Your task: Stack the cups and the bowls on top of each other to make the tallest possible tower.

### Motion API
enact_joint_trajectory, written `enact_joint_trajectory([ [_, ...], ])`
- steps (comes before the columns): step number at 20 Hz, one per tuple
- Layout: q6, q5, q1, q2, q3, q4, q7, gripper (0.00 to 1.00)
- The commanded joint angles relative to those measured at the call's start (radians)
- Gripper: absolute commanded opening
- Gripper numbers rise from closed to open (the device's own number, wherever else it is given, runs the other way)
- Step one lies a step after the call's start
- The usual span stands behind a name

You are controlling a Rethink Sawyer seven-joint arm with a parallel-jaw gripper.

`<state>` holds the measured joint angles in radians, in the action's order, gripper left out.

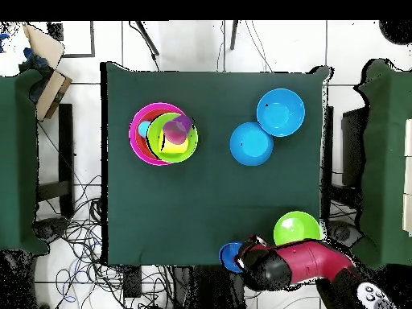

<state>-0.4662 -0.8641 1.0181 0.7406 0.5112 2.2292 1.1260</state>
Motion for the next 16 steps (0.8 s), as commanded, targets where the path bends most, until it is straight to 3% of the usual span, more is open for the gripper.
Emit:
enact_joint_trajectory([
  [1,-0.024,0.207,0.055,0.197,0.266,0.117,-0.067,0.00],
  [12,0.032,0.321,0.072,0.229,0.371,0.091,0.024,0.00],
  [16,0.106,0.259,-0.024,0.192,0.272,0.053,0.130,0.00],
])
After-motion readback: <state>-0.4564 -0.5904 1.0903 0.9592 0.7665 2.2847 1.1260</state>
